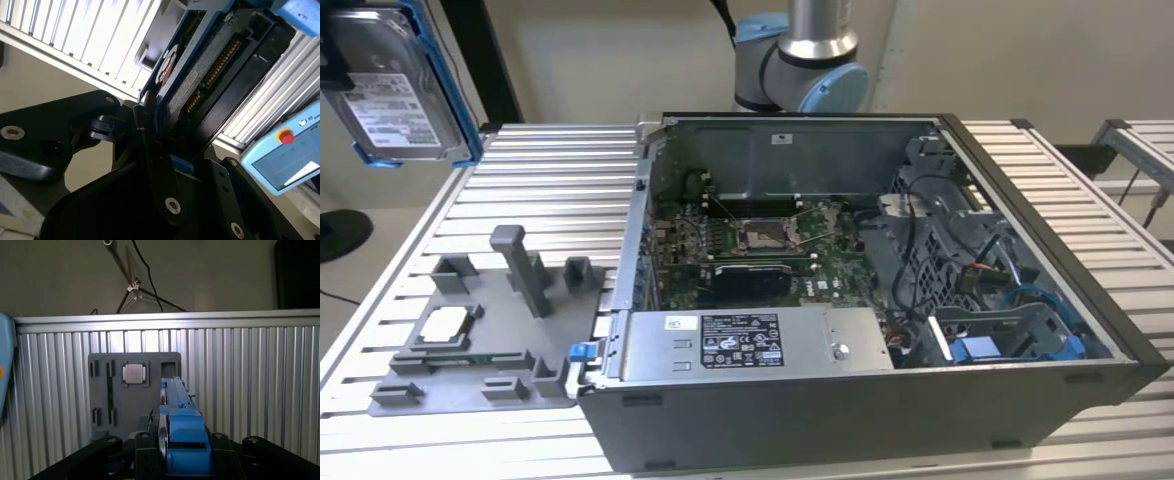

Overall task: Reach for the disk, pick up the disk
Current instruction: 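Pick up the disk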

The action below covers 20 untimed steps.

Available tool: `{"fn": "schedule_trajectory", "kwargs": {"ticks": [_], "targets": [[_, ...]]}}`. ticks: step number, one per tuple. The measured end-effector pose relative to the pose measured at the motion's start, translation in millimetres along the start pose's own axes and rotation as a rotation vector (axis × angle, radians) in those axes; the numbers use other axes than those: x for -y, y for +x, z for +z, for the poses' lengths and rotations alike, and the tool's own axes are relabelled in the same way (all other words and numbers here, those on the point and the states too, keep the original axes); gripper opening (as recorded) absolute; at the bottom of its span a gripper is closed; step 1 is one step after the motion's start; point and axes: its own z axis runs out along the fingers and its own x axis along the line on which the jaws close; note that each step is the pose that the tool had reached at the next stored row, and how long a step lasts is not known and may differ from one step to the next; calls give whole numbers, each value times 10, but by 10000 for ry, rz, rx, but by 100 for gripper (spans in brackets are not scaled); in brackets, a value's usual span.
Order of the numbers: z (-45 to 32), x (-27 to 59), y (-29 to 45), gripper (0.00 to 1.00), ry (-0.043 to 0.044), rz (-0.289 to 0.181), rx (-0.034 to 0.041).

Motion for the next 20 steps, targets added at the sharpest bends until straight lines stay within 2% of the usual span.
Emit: {"fn": "schedule_trajectory", "kwargs": {"ticks": [6,11,20], "targets": [[-161,1,0,0,-1,0,0],[-262,2,0,0,-1,0,-1],[-269,6,0,0,2,-2,1]]}}
